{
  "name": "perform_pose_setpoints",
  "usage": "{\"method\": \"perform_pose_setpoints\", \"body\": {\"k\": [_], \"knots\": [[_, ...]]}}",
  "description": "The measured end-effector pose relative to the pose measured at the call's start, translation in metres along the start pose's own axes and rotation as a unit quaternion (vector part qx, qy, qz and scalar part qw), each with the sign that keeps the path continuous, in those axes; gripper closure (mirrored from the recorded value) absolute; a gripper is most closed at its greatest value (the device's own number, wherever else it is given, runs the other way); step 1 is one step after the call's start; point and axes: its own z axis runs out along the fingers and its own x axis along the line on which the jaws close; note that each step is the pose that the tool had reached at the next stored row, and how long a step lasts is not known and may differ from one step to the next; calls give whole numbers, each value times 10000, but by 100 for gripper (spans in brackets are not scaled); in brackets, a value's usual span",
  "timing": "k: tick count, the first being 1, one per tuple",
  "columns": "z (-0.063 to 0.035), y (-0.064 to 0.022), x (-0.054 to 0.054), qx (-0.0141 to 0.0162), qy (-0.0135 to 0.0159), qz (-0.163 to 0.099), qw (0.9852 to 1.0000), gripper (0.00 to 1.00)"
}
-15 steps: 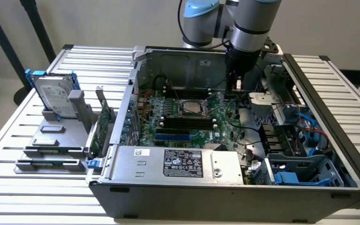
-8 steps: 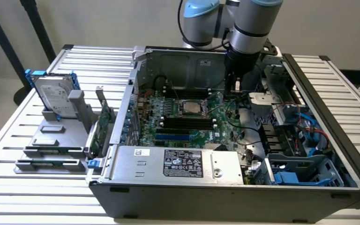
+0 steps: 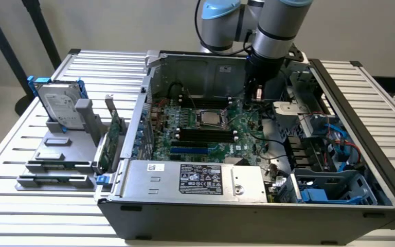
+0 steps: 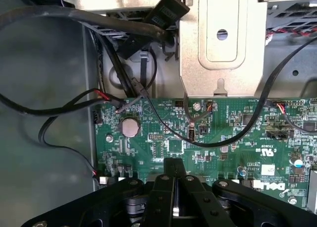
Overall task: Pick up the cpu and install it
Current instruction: 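Close the cpu cover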
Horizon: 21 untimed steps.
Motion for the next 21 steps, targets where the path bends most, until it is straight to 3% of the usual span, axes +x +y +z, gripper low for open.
{"method": "perform_pose_setpoints", "body": {"k": [4, 12, 21], "knots": [[-5, -19, -8, 28, -4, 4, 10000, 89], [-4, -133, -30, 39, -29, 6, 10000, 89], [1, -258, -57, 79, -36, 10, 10000, 89]]}}
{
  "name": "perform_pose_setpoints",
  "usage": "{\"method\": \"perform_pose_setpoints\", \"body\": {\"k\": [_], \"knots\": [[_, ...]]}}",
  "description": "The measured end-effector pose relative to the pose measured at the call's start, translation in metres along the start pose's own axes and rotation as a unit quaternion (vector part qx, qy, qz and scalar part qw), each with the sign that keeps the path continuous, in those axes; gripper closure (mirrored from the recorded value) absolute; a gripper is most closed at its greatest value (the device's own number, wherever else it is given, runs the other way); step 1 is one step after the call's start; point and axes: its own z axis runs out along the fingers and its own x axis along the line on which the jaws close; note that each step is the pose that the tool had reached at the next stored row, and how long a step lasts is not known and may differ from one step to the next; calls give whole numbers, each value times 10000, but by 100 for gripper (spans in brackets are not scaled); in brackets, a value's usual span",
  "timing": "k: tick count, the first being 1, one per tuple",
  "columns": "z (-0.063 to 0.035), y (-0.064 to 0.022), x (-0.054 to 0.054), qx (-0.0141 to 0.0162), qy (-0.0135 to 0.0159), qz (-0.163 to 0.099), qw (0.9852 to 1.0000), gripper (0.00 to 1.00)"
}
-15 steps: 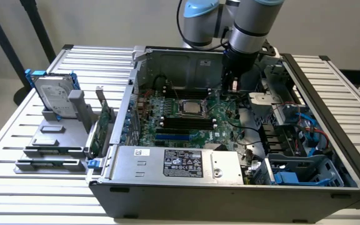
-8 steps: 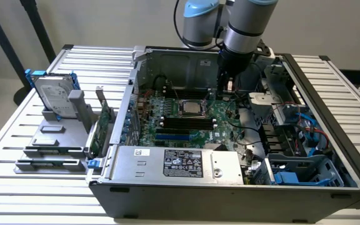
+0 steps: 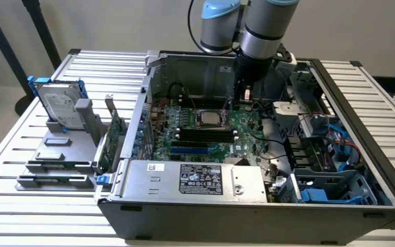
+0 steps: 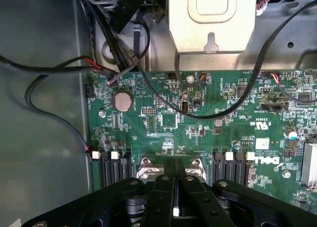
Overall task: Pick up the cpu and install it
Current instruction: 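Close the cpu cover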
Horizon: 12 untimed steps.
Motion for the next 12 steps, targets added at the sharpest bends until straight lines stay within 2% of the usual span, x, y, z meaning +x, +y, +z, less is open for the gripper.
{"method": "perform_pose_setpoints", "body": {"k": [6, 12], "knots": [[2, -78, -23, 39, -4, 3, 10000, 89], [4, -140, -43, 98, -6, 9, 10000, 89]]}}
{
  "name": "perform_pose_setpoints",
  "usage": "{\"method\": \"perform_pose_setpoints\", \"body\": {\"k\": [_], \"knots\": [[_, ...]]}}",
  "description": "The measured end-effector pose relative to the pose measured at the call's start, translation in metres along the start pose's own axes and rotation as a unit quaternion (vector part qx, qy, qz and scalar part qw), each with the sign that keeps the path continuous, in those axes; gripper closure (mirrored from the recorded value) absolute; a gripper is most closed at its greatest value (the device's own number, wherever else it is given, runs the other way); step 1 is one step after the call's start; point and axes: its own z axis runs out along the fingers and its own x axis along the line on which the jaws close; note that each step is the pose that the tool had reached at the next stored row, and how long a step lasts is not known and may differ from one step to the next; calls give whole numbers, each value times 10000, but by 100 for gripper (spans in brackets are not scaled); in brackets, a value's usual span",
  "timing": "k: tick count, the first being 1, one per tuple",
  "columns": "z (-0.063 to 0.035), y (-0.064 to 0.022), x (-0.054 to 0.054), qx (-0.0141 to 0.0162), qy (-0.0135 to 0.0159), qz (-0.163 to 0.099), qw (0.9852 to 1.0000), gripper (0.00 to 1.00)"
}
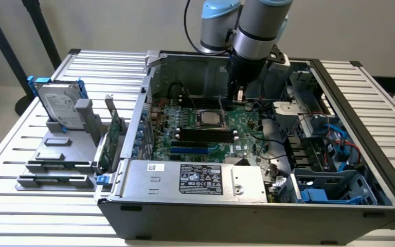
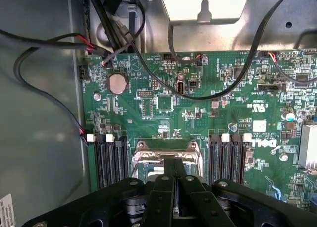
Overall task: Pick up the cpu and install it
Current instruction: 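Close the cpu cover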
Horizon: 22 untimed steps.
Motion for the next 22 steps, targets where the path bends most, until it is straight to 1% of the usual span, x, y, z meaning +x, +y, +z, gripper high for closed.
{"method": "perform_pose_setpoints", "body": {"k": [1, 2, 5, 8, 12, 18, 20, 22], "knots": [[1, -9, -3, 11, 0, 1, 10000, 89], [2, -29, -9, 31, -2, 3, 10000, 89], [4, -64, -19, 58, -3, 5, 10000, 89], [7, -124, -26, 82, -6, 7, 10000, 89], [23, -228, -33, 121, -5, 10, 9999, 89], [72, -411, -47, 166, -8, 10, 9999, 89], [87, -465, -51, 178, -5, 2, 9998, 89], [96, -511, -54, 200, 1, -3, 9998, 89]]}}
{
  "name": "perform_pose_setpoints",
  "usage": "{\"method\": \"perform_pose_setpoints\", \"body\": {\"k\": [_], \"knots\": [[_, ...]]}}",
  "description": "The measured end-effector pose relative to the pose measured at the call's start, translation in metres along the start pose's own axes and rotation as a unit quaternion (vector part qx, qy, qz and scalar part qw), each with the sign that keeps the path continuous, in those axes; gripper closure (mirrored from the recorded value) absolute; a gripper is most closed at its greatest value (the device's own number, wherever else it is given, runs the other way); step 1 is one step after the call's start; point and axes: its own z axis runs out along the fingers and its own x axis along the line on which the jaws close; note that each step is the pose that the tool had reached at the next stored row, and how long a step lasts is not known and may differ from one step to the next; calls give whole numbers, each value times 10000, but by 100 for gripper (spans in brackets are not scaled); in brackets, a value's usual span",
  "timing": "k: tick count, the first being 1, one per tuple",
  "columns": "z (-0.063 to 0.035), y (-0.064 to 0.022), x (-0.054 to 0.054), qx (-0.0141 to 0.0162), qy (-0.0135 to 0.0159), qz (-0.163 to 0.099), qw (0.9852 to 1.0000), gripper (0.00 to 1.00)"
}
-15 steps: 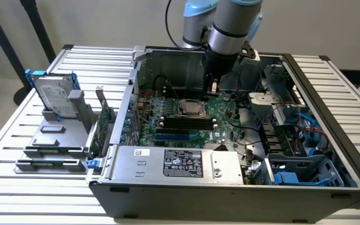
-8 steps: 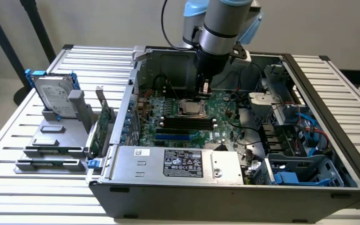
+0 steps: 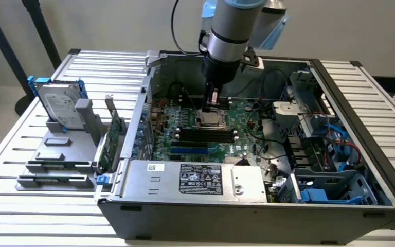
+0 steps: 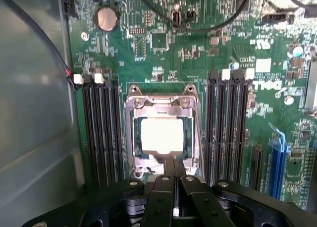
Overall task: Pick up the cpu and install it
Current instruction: 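Close the cpu cover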
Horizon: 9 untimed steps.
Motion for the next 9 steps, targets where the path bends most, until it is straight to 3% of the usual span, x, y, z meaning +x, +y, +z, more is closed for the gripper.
{"method": "perform_pose_setpoints", "body": {"k": [5, 9], "knots": [[26, -93, -6, 59, 33, -6, 10000, 89], [60, -120, -10, 69, 66, -32, 9999, 89]]}}
